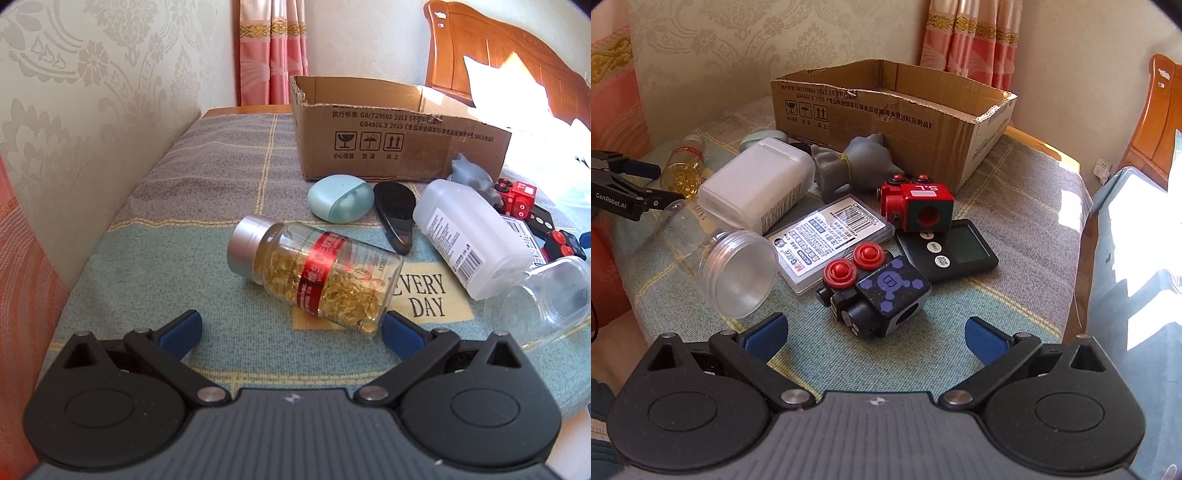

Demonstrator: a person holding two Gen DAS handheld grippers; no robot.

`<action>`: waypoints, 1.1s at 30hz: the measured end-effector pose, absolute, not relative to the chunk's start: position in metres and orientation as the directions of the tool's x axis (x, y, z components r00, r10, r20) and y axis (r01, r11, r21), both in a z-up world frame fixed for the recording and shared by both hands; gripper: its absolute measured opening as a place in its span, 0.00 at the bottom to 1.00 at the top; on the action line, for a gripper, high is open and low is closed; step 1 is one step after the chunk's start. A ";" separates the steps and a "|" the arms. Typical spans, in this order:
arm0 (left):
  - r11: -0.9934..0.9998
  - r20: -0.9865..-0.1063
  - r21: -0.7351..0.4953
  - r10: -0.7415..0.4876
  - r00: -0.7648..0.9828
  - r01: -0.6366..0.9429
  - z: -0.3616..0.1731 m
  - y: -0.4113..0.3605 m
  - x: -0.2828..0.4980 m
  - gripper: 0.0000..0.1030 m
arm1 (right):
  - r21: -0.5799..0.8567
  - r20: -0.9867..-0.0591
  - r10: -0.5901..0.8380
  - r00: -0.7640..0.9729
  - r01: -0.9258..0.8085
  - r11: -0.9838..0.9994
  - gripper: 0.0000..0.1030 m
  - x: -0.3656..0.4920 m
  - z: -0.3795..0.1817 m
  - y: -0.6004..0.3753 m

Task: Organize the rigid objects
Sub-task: 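Grasp the capsule bottle with the left tool while the right tool grasps the dark red-button toy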

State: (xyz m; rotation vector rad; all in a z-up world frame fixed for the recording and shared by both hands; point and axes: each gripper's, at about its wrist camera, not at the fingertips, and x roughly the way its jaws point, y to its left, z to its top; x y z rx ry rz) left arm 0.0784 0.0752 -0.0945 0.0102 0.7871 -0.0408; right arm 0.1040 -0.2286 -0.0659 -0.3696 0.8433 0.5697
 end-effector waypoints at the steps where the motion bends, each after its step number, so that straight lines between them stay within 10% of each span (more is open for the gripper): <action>1: 0.999 -0.707 -0.006 -0.032 0.706 0.039 -0.095 0.075 0.078 1.00 | -0.094 -0.782 0.329 0.529 -0.622 0.777 1.00 0.107 -0.065 -0.226; 33: 0.986 -0.646 0.008 -0.120 0.754 0.165 -0.098 0.080 0.095 1.00 | -0.022 -0.795 0.356 0.491 -0.610 0.792 0.86 0.106 -0.072 -0.221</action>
